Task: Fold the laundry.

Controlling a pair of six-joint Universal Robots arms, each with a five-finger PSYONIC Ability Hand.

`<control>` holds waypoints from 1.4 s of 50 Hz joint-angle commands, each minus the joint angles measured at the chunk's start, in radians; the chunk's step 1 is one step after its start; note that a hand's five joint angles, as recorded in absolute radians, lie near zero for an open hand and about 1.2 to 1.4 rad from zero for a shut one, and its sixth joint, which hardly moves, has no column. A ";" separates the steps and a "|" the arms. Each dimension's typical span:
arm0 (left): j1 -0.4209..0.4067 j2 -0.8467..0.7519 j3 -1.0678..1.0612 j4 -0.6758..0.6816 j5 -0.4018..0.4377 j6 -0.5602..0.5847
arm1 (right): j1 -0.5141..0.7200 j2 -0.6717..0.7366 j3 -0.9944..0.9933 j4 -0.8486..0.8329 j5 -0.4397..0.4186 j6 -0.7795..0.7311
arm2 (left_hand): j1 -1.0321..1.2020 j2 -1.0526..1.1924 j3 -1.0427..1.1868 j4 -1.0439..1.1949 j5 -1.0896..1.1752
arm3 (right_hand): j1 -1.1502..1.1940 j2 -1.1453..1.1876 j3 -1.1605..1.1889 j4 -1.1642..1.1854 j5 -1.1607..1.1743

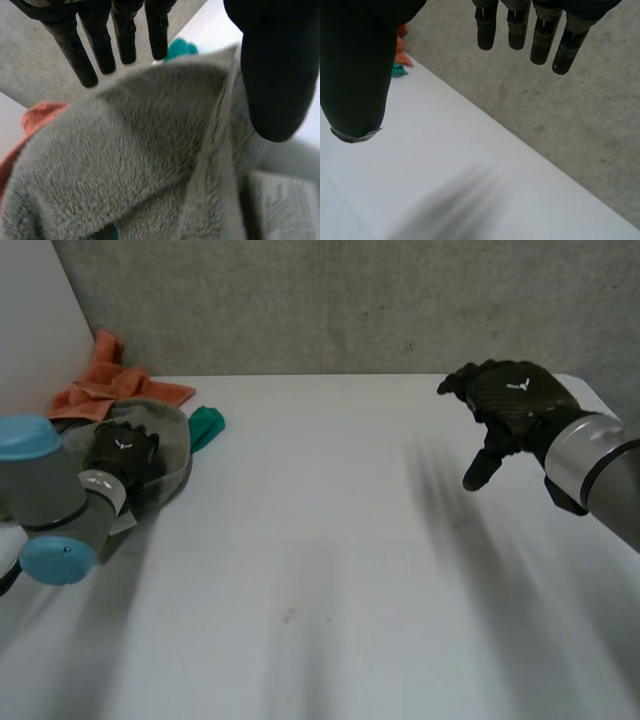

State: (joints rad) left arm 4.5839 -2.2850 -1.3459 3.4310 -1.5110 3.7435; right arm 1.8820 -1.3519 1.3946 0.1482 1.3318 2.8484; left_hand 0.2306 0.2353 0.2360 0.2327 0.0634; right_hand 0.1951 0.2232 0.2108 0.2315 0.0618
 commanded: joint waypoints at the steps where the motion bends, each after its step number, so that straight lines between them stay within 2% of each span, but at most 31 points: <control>1: 0.027 -0.087 0.080 0.002 -0.003 0.048 | -0.004 0.001 0.043 -0.024 0.000 -0.003 | 1.054 1.049 1.049 1.052 1.047 | -0.021 -0.049 -0.036 -0.057 -0.062; 2: 0.027 -0.082 0.083 0.005 -0.003 0.045 | -0.004 0.002 0.041 -0.024 0.000 -0.003 | 1.165 1.160 1.159 1.162 1.157 | -0.021 -0.049 -0.036 -0.057 -0.062; 10: -0.034 -0.022 0.126 0.004 -0.029 0.006 | -0.072 -0.003 0.026 -0.027 -0.002 0.002 | 1.166 1.161 1.160 1.164 1.158 | -0.021 -0.049 -0.036 -0.057 -0.062; 13: -0.091 0.073 0.116 -0.001 -0.049 -0.115 | -0.089 -0.006 0.020 -0.029 -0.002 0.003 | 1.166 1.161 1.160 1.164 1.158 | -0.021 -0.049 -0.036 -0.057 -0.062; 14: -0.126 0.123 0.105 -0.004 -0.052 -0.207 | -0.099 -0.009 0.015 -0.027 -0.002 0.005 | 1.166 1.161 1.160 1.164 1.158 | -0.021 -0.049 -0.036 -0.057 -0.062; 17: -0.189 0.203 0.073 -0.018 -0.049 -0.356 | -0.113 -0.015 0.003 -0.027 -0.002 0.006 | 1.166 1.161 1.160 1.164 1.158 | -0.021 -0.049 -0.036 -0.057 -0.062; 18: -0.238 0.252 0.053 -0.028 -0.046 -0.455 | -0.124 -0.018 -0.008 -0.027 -0.002 0.008 | 1.166 1.161 1.160 1.164 1.158 | -0.021 -0.049 -0.036 -0.057 -0.062; 21: -0.310 0.301 0.028 -0.041 -0.043 -0.595 | -0.141 -0.018 -0.023 -0.027 0.001 0.009 | 1.166 1.161 1.160 1.164 1.158 | -0.021 -0.049 -0.036 -0.057 -0.062; 22: -0.359 0.320 0.016 -0.044 -0.043 -0.684 | -0.149 -0.018 -0.031 -0.026 0.003 0.014 | 1.166 1.161 1.160 1.164 1.158 | -0.021 -0.049 -0.036 -0.057 -0.062; 25: -0.439 0.309 -0.005 -0.038 -0.037 -0.789 | -0.155 -0.018 -0.037 -0.025 0.003 0.017 | 1.166 1.161 1.160 1.164 1.158 | -0.021 -0.049 -0.036 -0.057 -0.062; 26: -0.491 0.286 -0.009 -0.035 -0.034 -0.845 | -0.155 -0.018 -0.037 -0.025 0.003 0.017 | 1.166 1.161 1.160 1.164 1.158 | -0.021 -0.049 -0.036 -0.057 -0.062; 29: -0.575 0.208 0.019 -0.038 -0.009 -0.915 | -0.153 -0.018 -0.032 -0.025 0.003 0.017 | 1.166 1.161 1.160 1.164 1.158 | -0.021 -0.049 -0.036 -0.057 -0.062; 31: -0.614 0.173 0.039 -0.042 0.020 -0.921 | -0.153 -0.018 -0.028 -0.025 0.003 0.017 | 1.166 1.161 1.160 1.164 1.158 | -0.021 -0.049 -0.036 -0.057 -0.062; 32: -0.625 0.161 0.048 -0.044 0.037 -0.921 | -0.152 -0.018 -0.026 -0.025 0.001 0.017 | 1.166 1.161 1.160 1.164 1.158 | -0.021 -0.049 -0.036 -0.057 -0.062; 34: -0.634 0.134 0.068 -0.049 0.084 -0.919 | -0.149 -0.016 -0.020 -0.025 0.000 0.017 | 0.330 0.326 0.325 0.328 0.323 | -0.021 -0.049 -0.036 -0.057 -0.062; 35: -0.634 0.133 0.067 -0.050 0.091 -0.919 | -0.147 -0.016 -0.019 -0.025 0.000 0.017 | -0.002 -0.007 -0.007 -0.004 -0.009 | -0.021 -0.049 -0.036 -0.057 -0.062; 36: -0.634 0.136 0.064 -0.049 0.097 -0.921 | -0.144 -0.016 -0.017 -0.024 0.000 0.017 | -0.056 -0.061 -0.061 -0.058 -0.063 | -0.021 -0.049 -0.036 -0.057 -0.062; 37: -0.634 0.134 0.060 -0.046 0.098 -0.919 | -0.141 -0.015 -0.014 -0.022 0.000 0.016 | 0.020 0.015 0.015 0.018 0.013 | -0.021 -0.049 -0.036 -0.057 -0.062; 40: -0.610 0.142 0.062 -0.053 0.095 -0.912 | -0.139 -0.010 -0.006 -0.021 -0.008 0.011 | 0.003 -0.001 -0.002 0.001 -0.004 | -0.021 -0.049 -0.036 -0.057 -0.062; 44: -0.482 0.199 0.034 -0.061 0.095 -0.854 | -0.139 -0.007 0.004 -0.019 -0.014 0.000 | 0.003 -0.001 -0.002 0.001 -0.004 | -0.021 -0.049 -0.036 -0.057 -0.062; 45: -0.430 0.231 0.018 -0.061 0.097 -0.808 | -0.136 -0.007 0.009 -0.018 -0.016 -0.003 | 0.003 -0.001 -0.002 0.001 -0.004 | -0.021 -0.049 -0.036 -0.057 -0.062; 48: -0.355 0.268 -0.005 -0.061 0.097 -0.728 | -0.118 -0.006 0.020 -0.009 -0.017 -0.014 | 0.003 -0.001 -0.002 0.001 -0.004 | -0.021 -0.049 -0.036 -0.057 -0.062; 49: -0.314 0.280 -0.018 -0.061 0.098 -0.669 | -0.098 -0.004 0.027 0.002 -0.017 -0.033 | 0.003 -0.001 -0.002 0.001 -0.004 | -0.021 -0.049 -0.036 -0.057 -0.062; 52: -0.261 0.288 -0.030 -0.075 0.101 -0.575 | -0.064 -0.003 0.044 0.030 -0.014 -0.076 | 0.003 -0.001 -0.002 0.001 -0.004 | -0.021 -0.049 -0.036 -0.057 -0.062; 57: -0.172 0.283 -0.065 -0.156 0.107 -0.337 | 0.008 0.025 0.095 0.103 0.012 -0.161 | 0.006 0.002 0.001 0.004 -0.001 | -0.021 -0.049 -0.036 -0.057 -0.062; 63: -0.114 0.242 -0.068 -0.248 0.130 -0.162 | 0.068 0.040 0.193 0.074 0.073 -0.103 | 0.018 0.013 0.013 0.016 0.011 | -0.021 -0.049 -0.036 -0.057 -0.062; 70: -0.102 0.133 -0.056 -0.305 0.189 -0.054 | 0.129 0.045 0.366 -0.143 0.113 -0.101 | 0.039 0.034 0.033 0.037 0.031 | -0.021 -0.049 -0.036 -0.057 -0.062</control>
State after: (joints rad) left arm 4.4763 -2.0736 -1.4126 3.1669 -1.3616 3.6162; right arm 1.9720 -1.3101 1.6353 0.1658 1.4174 2.7404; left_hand 0.2420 0.2475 0.2508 0.2456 0.0649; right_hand 0.1951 0.2232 0.2108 0.2315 0.0618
